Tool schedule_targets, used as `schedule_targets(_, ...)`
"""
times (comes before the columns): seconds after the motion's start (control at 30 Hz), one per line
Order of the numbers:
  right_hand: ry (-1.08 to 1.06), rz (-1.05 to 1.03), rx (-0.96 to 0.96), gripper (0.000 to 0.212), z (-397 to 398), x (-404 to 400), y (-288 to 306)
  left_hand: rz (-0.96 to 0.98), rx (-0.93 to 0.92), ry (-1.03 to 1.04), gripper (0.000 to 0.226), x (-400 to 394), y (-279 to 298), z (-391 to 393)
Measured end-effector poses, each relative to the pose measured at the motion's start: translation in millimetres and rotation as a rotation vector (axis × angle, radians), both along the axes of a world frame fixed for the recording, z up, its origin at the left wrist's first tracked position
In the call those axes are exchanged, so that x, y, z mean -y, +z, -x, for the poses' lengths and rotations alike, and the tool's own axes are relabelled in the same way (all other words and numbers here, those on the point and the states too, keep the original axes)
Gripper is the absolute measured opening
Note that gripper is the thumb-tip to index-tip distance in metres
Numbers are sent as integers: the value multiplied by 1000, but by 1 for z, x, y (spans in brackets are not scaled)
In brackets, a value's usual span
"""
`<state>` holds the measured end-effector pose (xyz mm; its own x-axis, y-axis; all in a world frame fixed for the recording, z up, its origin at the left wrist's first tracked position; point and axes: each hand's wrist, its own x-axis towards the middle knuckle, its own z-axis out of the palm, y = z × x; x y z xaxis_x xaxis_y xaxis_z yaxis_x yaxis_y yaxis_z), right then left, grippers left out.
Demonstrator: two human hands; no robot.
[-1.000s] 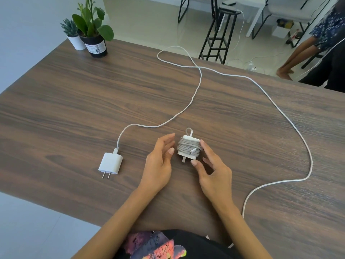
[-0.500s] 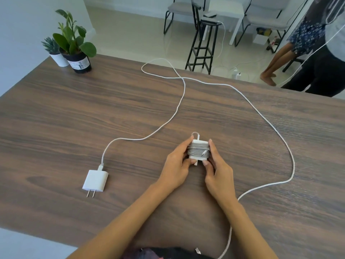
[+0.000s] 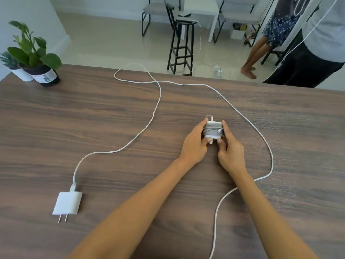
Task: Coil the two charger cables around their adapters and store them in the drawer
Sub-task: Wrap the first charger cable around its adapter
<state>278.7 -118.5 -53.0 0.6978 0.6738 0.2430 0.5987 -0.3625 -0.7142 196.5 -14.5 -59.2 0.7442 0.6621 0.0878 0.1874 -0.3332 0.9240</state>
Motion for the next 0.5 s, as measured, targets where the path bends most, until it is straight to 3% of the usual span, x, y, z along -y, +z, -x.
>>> schedule_targets(0.5, 100, 6, -29, 59, 12, -17, 2, -56, -9, 68, 63, -6, 2, 16)
